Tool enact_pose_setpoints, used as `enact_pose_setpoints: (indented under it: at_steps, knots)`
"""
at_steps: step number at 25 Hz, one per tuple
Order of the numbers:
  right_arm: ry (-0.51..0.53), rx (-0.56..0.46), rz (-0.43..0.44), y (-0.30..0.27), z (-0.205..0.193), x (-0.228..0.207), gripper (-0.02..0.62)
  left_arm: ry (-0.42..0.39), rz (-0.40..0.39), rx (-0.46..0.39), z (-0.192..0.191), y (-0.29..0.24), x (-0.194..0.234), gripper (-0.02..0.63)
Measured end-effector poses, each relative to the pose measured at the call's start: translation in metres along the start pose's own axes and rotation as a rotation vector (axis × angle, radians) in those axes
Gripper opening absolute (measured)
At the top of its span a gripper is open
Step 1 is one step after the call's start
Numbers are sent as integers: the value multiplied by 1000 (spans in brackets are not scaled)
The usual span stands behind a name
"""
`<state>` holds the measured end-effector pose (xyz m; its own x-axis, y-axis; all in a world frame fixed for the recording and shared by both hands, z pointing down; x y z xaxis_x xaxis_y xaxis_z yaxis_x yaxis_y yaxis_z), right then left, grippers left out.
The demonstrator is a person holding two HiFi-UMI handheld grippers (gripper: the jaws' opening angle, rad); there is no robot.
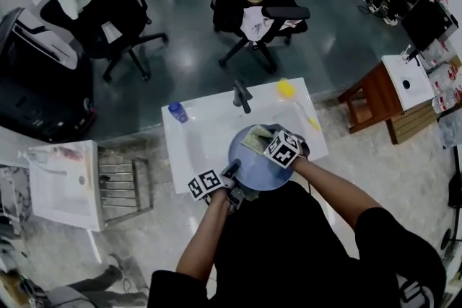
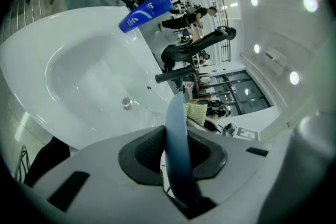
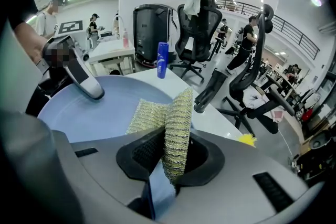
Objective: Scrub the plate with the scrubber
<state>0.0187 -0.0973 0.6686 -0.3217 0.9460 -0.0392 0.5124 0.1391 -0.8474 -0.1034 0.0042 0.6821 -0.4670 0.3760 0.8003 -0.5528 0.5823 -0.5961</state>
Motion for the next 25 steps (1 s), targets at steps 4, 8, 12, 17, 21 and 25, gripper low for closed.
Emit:
enact_pose_setpoints:
  at_steps: [4,8,12,17,21,25]
  knots:
    - [13,11,-17,4,-4,-3,66,7,-3,0,-2,-1,-1,69]
    - [-9,10,-8,8,-8,-1,66,5,-1,4,-3,-1,-3,71]
    - [-11,4,25,10,-10,8,66,10,3,-2,0,1,-1,71]
    - [-3,0,68,10,-12,27,66,20,2,-14,7,4,3,75]
    - [0,-7,116,10,-13,45,66,23,-1,-24,14,5,6,78]
    - [34,1,151,14,-11,60,67,27,-6,-27,19,8,8,78]
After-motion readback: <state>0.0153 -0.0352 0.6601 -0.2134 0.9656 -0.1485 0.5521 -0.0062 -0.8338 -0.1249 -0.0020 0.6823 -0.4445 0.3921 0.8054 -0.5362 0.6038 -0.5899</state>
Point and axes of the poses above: the fingertips, and each gripper's own axes: y backward along the fingers, x to its left, z out of its top, the point moved 3 cm from there along y, backward along the fingers, and after that the axes turned 12 degrees about z, right-handed, at the moved point
